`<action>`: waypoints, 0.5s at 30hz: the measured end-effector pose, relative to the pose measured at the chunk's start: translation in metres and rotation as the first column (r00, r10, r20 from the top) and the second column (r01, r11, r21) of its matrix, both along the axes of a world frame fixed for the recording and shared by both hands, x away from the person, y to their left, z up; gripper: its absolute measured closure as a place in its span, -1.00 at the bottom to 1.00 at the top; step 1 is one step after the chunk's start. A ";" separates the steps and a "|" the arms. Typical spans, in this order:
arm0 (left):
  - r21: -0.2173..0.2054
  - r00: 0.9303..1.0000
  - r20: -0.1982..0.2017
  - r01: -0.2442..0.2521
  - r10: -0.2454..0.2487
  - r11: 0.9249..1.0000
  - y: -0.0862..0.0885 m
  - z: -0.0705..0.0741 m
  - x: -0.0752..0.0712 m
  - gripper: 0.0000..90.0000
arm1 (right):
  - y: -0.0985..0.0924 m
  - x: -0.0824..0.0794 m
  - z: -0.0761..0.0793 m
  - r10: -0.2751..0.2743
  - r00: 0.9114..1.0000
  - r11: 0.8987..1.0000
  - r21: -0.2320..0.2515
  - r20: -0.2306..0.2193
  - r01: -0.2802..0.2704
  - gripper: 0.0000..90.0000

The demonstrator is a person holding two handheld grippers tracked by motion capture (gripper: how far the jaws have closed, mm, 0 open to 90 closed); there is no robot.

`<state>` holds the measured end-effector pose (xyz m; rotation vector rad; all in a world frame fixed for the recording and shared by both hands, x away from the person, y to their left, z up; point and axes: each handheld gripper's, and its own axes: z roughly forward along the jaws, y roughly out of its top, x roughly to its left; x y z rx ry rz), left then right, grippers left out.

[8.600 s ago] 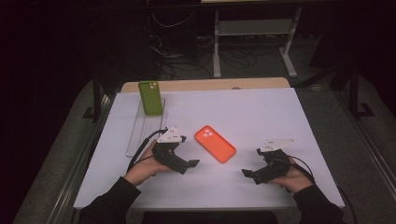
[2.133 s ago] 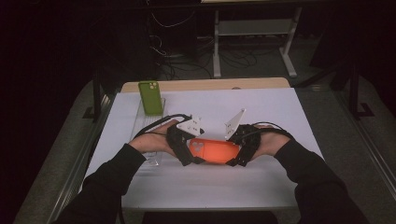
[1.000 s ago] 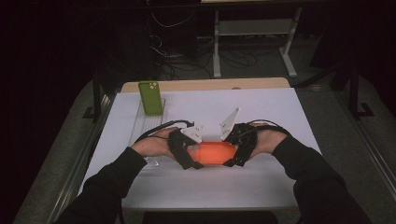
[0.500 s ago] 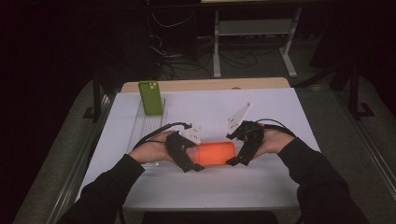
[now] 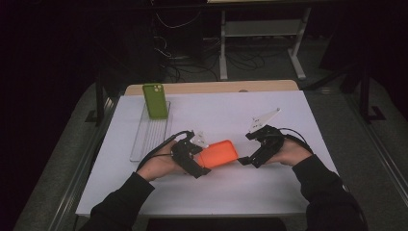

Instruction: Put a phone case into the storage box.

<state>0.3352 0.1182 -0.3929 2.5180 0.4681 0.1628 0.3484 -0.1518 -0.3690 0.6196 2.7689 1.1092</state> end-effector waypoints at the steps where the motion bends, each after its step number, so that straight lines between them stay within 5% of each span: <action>1: -0.007 1.000 0.002 -0.018 0.018 1.000 0.000 -0.001 0.001 -0.65 | 0.000 -0.002 0.000 -0.036 0.999 0.999 0.009 -0.022 0.037 -0.98; 5: -0.038 0.994 -0.017 -0.110 0.109 0.993 0.002 -0.003 0.000 -0.65 | -0.001 -0.007 -0.009 -0.137 0.989 0.988 0.064 -0.058 0.141 -0.99; 9: -0.032 0.990 -0.020 -0.142 0.141 0.989 0.005 -0.003 -0.001 -0.65 | 0.001 -0.017 -0.024 -0.248 0.967 0.962 0.100 -0.055 0.253 -1.00; 12: -0.035 0.987 -0.027 -0.160 0.159 0.987 0.009 -0.004 0.000 -0.65 | 0.005 -0.022 -0.032 -0.284 0.957 0.950 0.120 -0.053 0.289 -1.00; 15: -0.017 0.986 -0.032 -0.166 0.166 0.986 0.010 -0.005 -0.001 -0.65 | 0.005 -0.027 -0.038 -0.342 0.938 0.927 0.147 -0.058 0.346 -1.00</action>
